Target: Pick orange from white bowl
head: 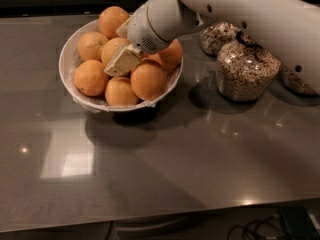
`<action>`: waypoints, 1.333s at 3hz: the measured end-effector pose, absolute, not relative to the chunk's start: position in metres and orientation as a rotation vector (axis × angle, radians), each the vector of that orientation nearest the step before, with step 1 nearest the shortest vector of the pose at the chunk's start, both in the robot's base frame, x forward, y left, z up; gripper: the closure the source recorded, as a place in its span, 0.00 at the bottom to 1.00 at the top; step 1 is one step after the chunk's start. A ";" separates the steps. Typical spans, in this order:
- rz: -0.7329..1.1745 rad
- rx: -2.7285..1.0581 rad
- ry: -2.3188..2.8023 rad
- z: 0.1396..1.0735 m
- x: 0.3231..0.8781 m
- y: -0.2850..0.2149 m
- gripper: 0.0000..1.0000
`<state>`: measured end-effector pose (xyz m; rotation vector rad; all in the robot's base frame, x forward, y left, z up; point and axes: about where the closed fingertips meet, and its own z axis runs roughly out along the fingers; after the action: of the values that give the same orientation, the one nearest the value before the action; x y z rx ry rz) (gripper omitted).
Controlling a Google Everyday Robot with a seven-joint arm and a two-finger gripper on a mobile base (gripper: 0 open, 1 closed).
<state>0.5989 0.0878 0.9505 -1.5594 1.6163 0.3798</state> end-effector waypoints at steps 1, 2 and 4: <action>0.391 -1.558 1.646 0.941 0.603 0.086 0.32; 0.403 -1.558 1.670 0.933 0.605 0.085 0.30; 0.403 -1.558 1.670 0.936 0.605 0.085 0.72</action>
Offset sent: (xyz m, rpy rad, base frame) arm 0.0124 -0.0079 -0.0298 -0.0192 0.0817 -0.0291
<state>0.6053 0.0853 0.9362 -1.5583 1.6696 0.4032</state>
